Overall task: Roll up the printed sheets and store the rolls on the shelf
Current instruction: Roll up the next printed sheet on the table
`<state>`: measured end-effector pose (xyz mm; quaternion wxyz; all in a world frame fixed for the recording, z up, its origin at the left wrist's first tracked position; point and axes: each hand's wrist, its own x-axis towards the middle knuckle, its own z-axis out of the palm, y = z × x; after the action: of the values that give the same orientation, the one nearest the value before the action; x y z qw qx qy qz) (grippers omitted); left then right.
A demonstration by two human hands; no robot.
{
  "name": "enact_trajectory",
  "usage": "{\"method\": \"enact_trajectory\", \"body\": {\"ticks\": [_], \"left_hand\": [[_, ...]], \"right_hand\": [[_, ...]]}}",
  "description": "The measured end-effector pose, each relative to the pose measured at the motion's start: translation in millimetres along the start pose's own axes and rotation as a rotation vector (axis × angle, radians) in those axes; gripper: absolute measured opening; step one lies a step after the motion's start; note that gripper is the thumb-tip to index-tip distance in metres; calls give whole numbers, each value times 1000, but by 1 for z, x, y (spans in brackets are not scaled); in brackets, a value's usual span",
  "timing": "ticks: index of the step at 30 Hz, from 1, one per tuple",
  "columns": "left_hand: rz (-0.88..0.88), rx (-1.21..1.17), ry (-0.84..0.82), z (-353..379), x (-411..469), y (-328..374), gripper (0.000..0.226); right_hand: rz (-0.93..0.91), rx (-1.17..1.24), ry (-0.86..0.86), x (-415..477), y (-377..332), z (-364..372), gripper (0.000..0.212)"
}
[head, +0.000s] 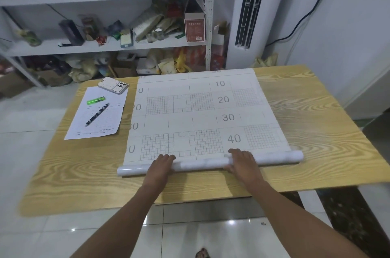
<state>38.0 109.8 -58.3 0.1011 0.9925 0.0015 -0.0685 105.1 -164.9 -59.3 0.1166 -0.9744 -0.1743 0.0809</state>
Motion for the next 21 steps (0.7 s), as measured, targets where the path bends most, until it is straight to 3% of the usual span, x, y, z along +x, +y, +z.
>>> {"method": "enact_trajectory", "body": {"ticks": [3, 10, 15, 21], "left_hand": [[-6, -16, 6, -2, -1, 1, 44], [4, -82, 1, -2, -1, -3, 30], [45, -50, 56, -1, -5, -9, 41], [71, 71, 23, -3, -5, -13, 52]], "right_hand": [[-32, -43, -26, 0, -2, -1, 58], [-33, -108, 27, 3, -5, 4, 35], [-67, -177, 15, 4, -5, 2, 24], [-86, -143, -32, 8, -5, 2, 31]]}}
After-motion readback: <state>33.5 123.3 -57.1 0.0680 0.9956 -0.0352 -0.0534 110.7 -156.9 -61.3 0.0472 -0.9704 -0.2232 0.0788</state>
